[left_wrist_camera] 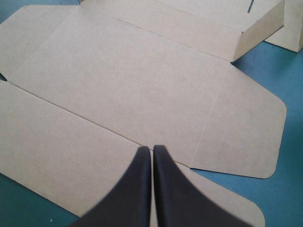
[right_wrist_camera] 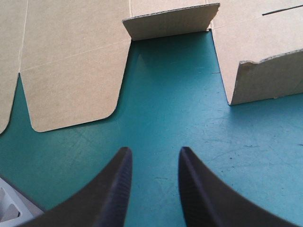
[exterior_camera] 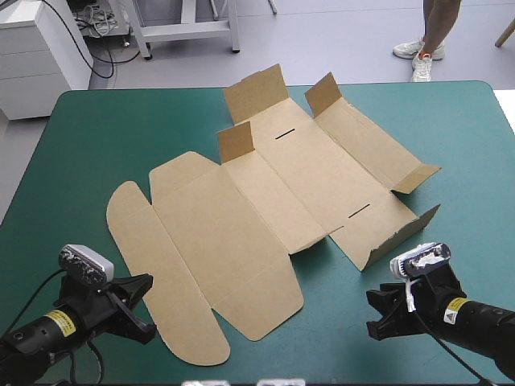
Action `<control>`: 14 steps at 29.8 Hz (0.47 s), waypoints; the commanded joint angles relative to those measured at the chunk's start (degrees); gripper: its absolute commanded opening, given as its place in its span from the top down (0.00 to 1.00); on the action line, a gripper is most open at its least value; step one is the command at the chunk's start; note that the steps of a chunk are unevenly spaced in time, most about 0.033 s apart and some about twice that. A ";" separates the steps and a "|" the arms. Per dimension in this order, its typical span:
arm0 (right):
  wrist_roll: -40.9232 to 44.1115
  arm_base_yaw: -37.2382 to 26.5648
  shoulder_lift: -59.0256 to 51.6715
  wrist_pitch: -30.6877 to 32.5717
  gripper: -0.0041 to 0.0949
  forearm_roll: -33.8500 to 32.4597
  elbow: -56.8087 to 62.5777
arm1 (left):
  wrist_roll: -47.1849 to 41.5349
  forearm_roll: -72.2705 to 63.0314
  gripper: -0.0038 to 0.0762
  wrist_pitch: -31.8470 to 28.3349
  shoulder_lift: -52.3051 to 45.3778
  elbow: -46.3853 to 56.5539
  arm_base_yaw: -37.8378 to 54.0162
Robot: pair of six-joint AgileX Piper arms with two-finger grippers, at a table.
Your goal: Fold the box
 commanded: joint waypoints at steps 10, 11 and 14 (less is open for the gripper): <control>6.43 0.09 0.47 -8.19 0.19 15.02 -3.56 | -0.40 -1.21 0.96 -3.92 0.29 -1.91 -0.18; 6.96 0.09 0.91 -9.18 0.19 16.84 -3.56 | -0.40 -1.21 0.96 -3.92 0.29 -1.91 -0.18; 9.51 0.09 2.99 -11.00 0.19 20.36 -3.56 | -0.40 -1.21 0.96 -3.92 0.29 -1.91 -0.18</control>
